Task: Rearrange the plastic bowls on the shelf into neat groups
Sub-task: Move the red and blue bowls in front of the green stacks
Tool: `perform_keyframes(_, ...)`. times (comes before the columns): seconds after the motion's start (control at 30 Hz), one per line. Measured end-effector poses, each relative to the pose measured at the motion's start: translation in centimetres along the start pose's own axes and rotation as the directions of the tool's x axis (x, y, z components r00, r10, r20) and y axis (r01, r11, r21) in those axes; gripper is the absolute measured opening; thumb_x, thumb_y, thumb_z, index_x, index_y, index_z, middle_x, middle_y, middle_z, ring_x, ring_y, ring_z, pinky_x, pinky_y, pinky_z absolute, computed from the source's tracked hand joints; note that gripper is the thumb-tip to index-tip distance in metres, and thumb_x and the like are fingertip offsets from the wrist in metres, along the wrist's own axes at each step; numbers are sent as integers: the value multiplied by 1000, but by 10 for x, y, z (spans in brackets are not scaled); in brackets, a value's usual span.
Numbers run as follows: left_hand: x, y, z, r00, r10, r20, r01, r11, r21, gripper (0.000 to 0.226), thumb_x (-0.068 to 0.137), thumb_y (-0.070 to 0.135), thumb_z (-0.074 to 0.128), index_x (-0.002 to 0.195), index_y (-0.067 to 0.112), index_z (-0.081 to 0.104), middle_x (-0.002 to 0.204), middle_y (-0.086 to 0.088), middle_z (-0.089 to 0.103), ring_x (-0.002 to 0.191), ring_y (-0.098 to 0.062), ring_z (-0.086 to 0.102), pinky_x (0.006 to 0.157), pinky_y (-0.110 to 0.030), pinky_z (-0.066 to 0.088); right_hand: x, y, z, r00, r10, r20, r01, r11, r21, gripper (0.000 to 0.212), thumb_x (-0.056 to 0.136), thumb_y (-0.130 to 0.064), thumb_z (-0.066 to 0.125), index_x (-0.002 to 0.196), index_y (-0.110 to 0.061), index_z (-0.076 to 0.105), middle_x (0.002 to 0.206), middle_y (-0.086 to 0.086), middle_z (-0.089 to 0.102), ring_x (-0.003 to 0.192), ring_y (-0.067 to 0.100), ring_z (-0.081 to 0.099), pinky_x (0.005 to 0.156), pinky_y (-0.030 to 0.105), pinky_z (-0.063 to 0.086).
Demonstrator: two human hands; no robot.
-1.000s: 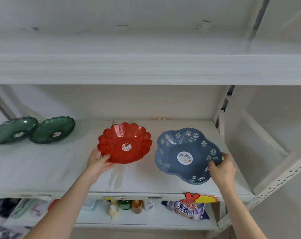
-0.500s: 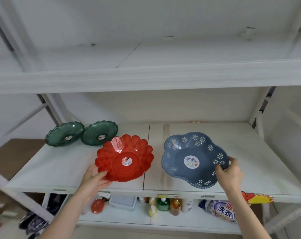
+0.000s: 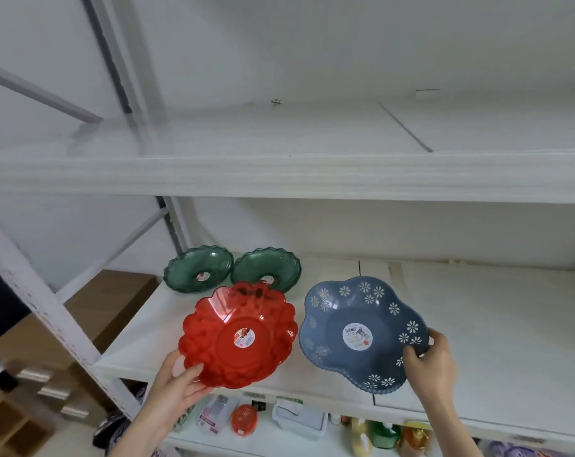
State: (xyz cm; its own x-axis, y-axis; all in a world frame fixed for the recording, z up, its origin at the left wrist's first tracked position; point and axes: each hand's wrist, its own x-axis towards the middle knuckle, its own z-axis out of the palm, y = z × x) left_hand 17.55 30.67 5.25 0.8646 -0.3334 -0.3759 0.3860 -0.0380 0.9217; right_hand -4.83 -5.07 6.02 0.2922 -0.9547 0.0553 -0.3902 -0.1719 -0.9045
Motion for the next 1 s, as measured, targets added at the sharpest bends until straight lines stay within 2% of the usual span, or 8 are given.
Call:
perform_keyframes(0.23,50,30,-103,999,-38,34,38,999,1,57,86,8,67,134,27,43,126,-24,59,94,-41,70,90,-49,53,-58,-40,99,999,31,-36,-30,999,23,41,81,-4,56,121,-3,47,80,10,58,73,31,51,67,35,40)
perform_keyframes(0.33,71,42,-137,997,-51,66,50,999,14,57,87,7,65,135,28,41,128,-23,57,97,-42,68,88,-47,54,-84,-51,140,998,51,-48,-50,998,26,41,81,-5,55,121,-4,46,77,4,57,74,31,51,67,34,39)
perform_keyframes(0.43,92,48,-162,992,-78,102,74,996,38,58,88,9,64,136,28,39,130,-21,55,101,-42,66,96,-51,50,-105,-56,174,995,72,-66,-70,997,31,40,82,-5,55,121,-4,47,73,-3,54,75,32,54,67,34,40)
perform_keyframes(0.57,123,42,-185,989,-98,115,94,995,35,51,90,7,62,129,30,40,130,-19,54,98,-41,67,94,-48,50,-120,-53,211,987,127,-102,-127,992,15,42,82,-4,55,122,-3,47,77,7,57,74,31,50,69,35,39)
perform_keyframes(0.67,152,30,-195,984,-134,114,135,991,1,61,90,2,60,141,25,35,139,-22,48,100,-44,63,95,-51,47,-124,-46,236,982,157,-110,-157,988,6,42,82,-4,55,123,-2,46,79,10,57,78,34,53,70,36,38)
perform_keyframes(0.77,184,15,-204,971,-215,107,220,974,-45,68,90,-2,57,147,22,28,146,-24,41,118,-51,52,97,-57,44,-124,-36,259,974,194,-114,-196,980,-7,43,82,-4,55,124,-2,45,78,11,57,78,35,53,69,37,38)
perform_keyframes(0.83,199,6,-210,958,-258,123,267,962,-61,67,91,-1,55,147,23,27,150,-23,36,128,-52,43,99,-60,41,-124,-30,271,971,209,-116,-212,977,-17,43,81,-4,56,123,-2,46,81,13,59,84,41,57,72,38,41)
perform_keyframes(1.0,212,-5,-219,948,-287,134,300,949,-91,68,91,0,56,146,29,29,152,-19,34,128,-52,42,95,-60,44,-125,-15,288,963,245,-112,-252,966,-62,45,81,-3,57,124,0,46,85,15,58,91,44,59,73,37,38)
